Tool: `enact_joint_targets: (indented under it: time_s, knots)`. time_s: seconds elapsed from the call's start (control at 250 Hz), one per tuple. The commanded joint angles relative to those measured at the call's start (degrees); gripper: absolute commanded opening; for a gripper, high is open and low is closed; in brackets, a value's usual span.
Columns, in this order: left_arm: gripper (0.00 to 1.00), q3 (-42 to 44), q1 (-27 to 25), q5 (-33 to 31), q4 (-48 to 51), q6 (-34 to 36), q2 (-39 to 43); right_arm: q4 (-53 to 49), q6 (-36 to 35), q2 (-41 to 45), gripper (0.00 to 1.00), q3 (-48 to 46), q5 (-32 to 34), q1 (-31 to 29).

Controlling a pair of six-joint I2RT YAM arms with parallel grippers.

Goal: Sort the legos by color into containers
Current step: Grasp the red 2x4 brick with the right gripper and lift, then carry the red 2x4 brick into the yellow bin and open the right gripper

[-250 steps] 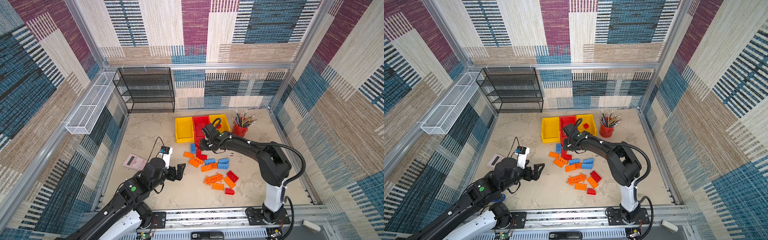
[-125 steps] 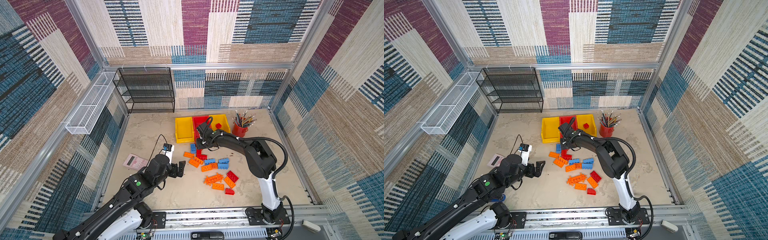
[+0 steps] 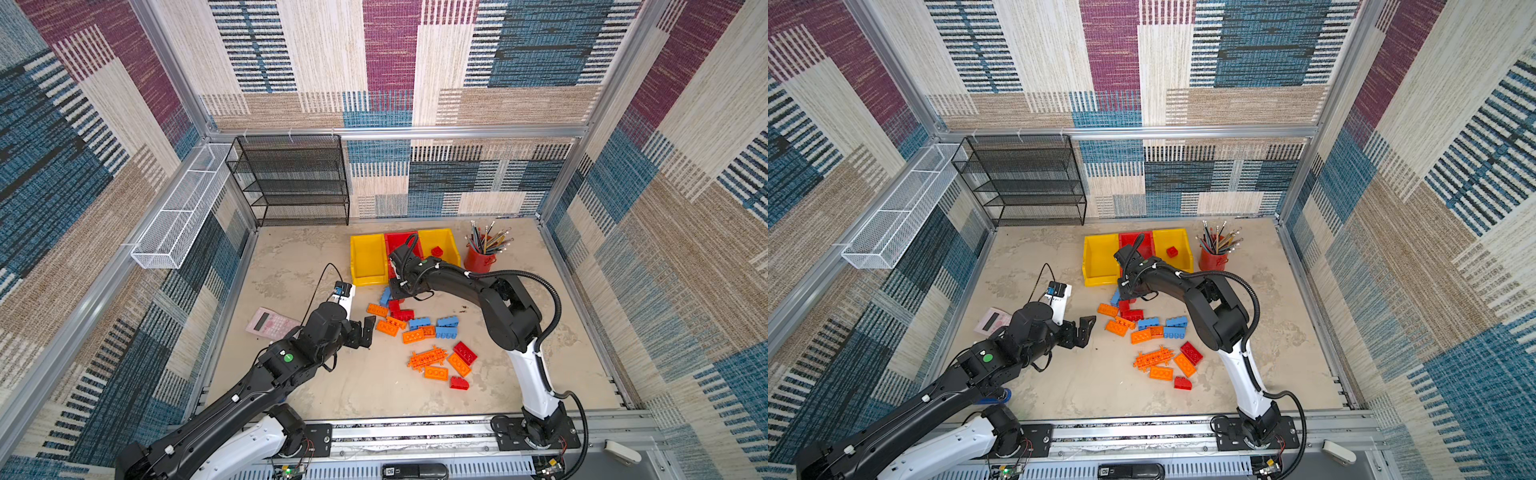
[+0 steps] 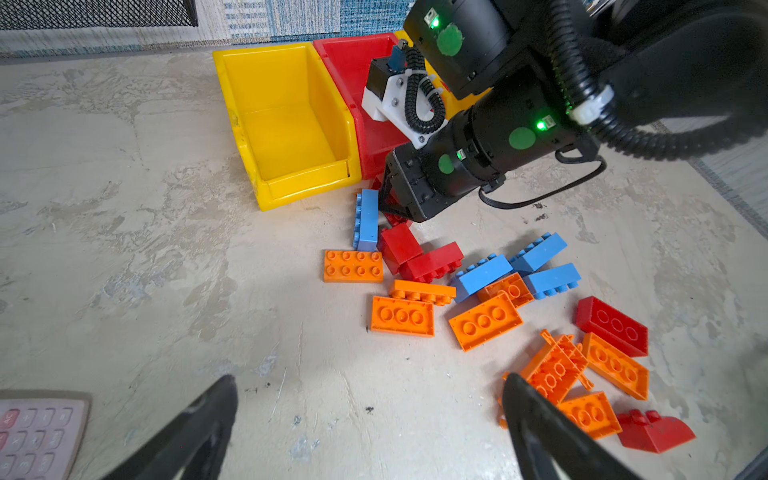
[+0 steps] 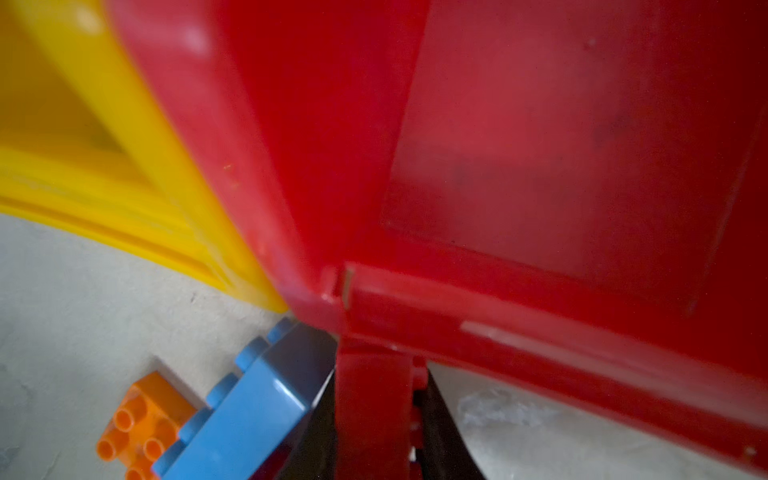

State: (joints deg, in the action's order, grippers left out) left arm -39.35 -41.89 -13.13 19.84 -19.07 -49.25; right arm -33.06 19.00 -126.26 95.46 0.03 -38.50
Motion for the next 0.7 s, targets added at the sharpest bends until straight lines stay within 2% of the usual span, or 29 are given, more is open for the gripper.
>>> enact_joint_targets:
  time_s: [0.0, 0.184, 0.356, 0.492, 0.696]
  knots:
    - [1.00, -1.06, 0.14, -0.32, -3.33, 2.49, -1.52, -2.66, -1.06, 1.94, 0.18, -0.95, 0.81, 0.09]
    - [1.00, -3.39, 0.31, 1.09, -5.81, 3.99, -5.91, -4.77, -1.61, 9.92, 0.18, -1.96, 4.04, 1.43]
    - [1.00, -7.05, 0.32, 3.59, -8.64, 6.39, -12.10, -5.58, -3.02, 13.39, 0.18, -0.56, 4.06, 7.98]
    - [1.00, -10.94, 0.41, 5.43, -10.61, 9.39, -17.83, -5.17, -4.70, 10.04, 0.19, 4.20, 2.61, 13.42]
    - [1.00, -16.83, 0.49, 7.54, -12.46, 11.24, -24.93, -7.71, -6.59, 0.21, 0.19, 15.71, 3.24, 17.29]
